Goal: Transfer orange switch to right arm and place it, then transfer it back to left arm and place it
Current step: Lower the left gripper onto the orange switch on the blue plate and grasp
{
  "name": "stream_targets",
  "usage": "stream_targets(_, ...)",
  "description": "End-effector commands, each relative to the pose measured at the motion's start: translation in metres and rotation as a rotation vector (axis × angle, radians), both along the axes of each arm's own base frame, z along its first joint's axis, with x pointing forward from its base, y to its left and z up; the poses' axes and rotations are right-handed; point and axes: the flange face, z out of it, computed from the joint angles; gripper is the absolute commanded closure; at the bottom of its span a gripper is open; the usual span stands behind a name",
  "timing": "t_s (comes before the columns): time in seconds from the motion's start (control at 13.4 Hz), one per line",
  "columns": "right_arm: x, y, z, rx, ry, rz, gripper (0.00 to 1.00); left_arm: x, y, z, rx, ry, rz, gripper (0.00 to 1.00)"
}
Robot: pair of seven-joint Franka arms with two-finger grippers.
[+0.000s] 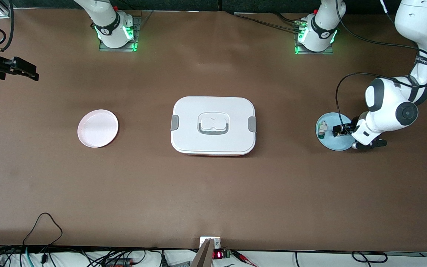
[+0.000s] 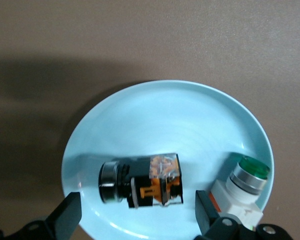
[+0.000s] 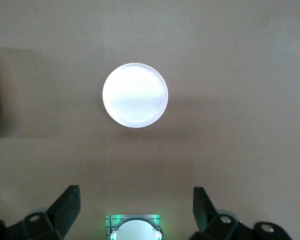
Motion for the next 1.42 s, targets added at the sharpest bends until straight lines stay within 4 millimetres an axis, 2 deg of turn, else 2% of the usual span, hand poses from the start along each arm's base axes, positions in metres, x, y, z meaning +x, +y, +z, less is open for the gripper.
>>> stream_targets(0.0, 0.006, 0.006, 0.005, 0.003, -0.038, 0.01, 0.0, -0.004, -0.002, -0.012, -0.017, -0.027, 0.018, 0.0)
stream_targets(0.22, 0.008, 0.0, 0.006, 0.015, -0.048, 0.009, 0.0, -0.006, -0.003, -0.02, -0.02, -0.026, 0.017, 0.01)
stream_targets(0.3, 0.01, -0.001, 0.003, 0.013, -0.045, 0.007, 0.0, -0.007, -0.003, -0.021, -0.021, -0.021, 0.016, 0.14)
stream_targets(0.37, 0.01, 0.002, 0.002, 0.004, -0.044, 0.014, 0.0, -0.007, -0.004, -0.019, -0.023, -0.018, 0.005, 0.34)
stream_targets(0.52, 0.011, 0.002, 0.009, 0.002, -0.059, 0.014, 0.0, -0.008, -0.005, -0.016, -0.025, -0.011, -0.012, 0.58)
stream_targets(0.74, 0.012, 0.0, 0.012, 0.014, -0.071, 0.011, 0.0, -0.007, -0.01, -0.009, -0.047, 0.01, -0.114, 0.81)
stream_targets(0.89, 0.012, 0.011, 0.011, 0.003, -0.066, 0.033, 0.0, -0.004, -0.012, 0.014, -0.048, -0.002, -0.16, 0.88)
stream_targets(1.19, 0.013, 0.009, 0.006, 0.012, -0.053, 0.028, 0.0, -0.006, -0.047, 0.066, -0.063, 0.044, -0.23, 0.89)
stream_targets(1.34, 0.014, 0.008, 0.005, 0.01, -0.056, 0.025, 0.0, -0.013, -0.076, 0.1, -0.125, 0.096, -0.189, 0.89)
